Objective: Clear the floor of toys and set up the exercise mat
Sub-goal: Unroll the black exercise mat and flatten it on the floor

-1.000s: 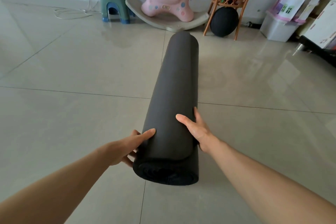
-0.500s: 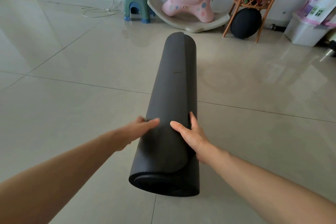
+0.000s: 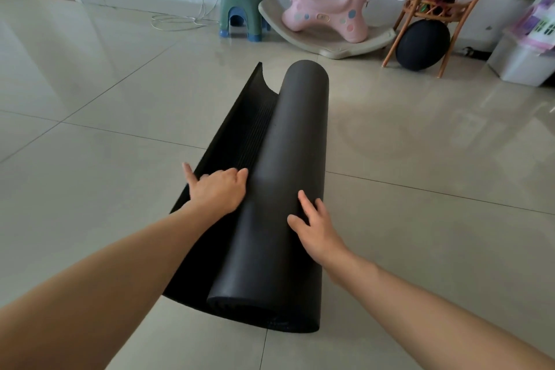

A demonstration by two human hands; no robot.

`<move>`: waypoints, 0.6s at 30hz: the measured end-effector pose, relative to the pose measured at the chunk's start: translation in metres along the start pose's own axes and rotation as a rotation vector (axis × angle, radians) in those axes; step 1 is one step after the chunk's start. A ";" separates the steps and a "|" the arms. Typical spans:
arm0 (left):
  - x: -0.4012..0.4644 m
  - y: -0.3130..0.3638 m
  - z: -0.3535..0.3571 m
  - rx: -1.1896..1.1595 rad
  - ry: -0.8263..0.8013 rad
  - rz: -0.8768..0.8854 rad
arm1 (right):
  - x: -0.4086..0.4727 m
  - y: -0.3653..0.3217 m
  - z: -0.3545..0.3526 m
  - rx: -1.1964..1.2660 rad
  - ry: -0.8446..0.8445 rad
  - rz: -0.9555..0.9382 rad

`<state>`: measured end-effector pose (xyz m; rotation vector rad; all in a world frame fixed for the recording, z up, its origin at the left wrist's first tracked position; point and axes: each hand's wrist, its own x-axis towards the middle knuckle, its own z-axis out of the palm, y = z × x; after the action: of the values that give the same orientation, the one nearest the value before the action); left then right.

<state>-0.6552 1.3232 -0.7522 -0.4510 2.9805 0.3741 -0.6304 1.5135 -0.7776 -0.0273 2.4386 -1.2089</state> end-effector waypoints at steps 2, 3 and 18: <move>0.001 -0.021 0.008 0.084 -0.011 -0.012 | -0.001 0.002 -0.002 -0.011 -0.004 0.008; 0.000 -0.027 0.012 0.062 -0.015 -0.002 | -0.002 0.004 -0.003 -0.011 -0.005 0.012; -0.026 0.039 0.038 -0.547 -0.241 0.173 | -0.019 0.025 -0.065 0.014 0.203 0.018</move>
<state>-0.6401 1.3758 -0.7766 -0.1678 2.6551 1.1808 -0.6330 1.5817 -0.7549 0.1263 2.5968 -1.2758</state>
